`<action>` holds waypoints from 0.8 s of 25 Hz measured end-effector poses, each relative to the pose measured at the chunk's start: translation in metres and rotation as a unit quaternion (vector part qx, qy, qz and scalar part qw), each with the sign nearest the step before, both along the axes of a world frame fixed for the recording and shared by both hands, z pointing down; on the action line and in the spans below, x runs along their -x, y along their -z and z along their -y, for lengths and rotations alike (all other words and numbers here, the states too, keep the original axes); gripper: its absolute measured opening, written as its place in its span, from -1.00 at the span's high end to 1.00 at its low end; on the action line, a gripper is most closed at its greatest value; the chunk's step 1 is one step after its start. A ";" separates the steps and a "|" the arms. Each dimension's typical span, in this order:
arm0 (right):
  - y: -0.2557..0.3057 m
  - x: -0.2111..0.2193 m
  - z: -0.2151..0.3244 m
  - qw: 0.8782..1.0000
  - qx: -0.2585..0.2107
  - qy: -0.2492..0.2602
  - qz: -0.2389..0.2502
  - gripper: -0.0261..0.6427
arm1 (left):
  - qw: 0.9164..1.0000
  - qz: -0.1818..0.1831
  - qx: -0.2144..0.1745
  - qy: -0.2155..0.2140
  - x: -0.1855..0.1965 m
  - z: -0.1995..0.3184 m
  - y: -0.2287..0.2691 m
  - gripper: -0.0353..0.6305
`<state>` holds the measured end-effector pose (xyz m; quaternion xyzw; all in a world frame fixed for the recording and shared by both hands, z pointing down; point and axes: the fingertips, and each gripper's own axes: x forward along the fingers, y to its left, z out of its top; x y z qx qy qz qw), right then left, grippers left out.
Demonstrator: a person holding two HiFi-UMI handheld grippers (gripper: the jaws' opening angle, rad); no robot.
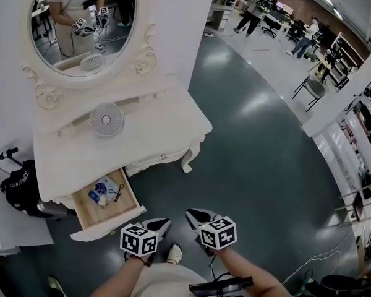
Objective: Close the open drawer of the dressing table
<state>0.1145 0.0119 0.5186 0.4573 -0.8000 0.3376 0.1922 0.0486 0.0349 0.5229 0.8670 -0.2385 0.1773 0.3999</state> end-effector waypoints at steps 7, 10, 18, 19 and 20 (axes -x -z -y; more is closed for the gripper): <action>0.007 0.004 -0.001 1.000 0.000 -0.003 0.005 0.83 | 1.000 0.005 -0.004 -0.006 -0.002 -0.001 0.004 0.87; 0.010 0.007 -0.001 1.000 0.001 -0.001 0.006 0.85 | 1.000 0.008 -0.007 -0.009 -0.002 -0.002 0.006 0.87; 0.015 0.014 -0.002 1.000 0.003 0.004 0.008 0.87 | 1.000 0.014 -0.011 -0.009 0.003 -0.002 0.009 0.87; 0.016 0.014 -0.003 1.000 0.002 0.005 0.008 0.87 | 1.000 0.014 -0.011 -0.008 0.003 -0.003 0.009 0.87; 0.016 0.014 -0.004 1.000 0.001 0.005 0.008 0.87 | 1.000 0.013 -0.011 -0.006 0.003 -0.003 0.010 0.87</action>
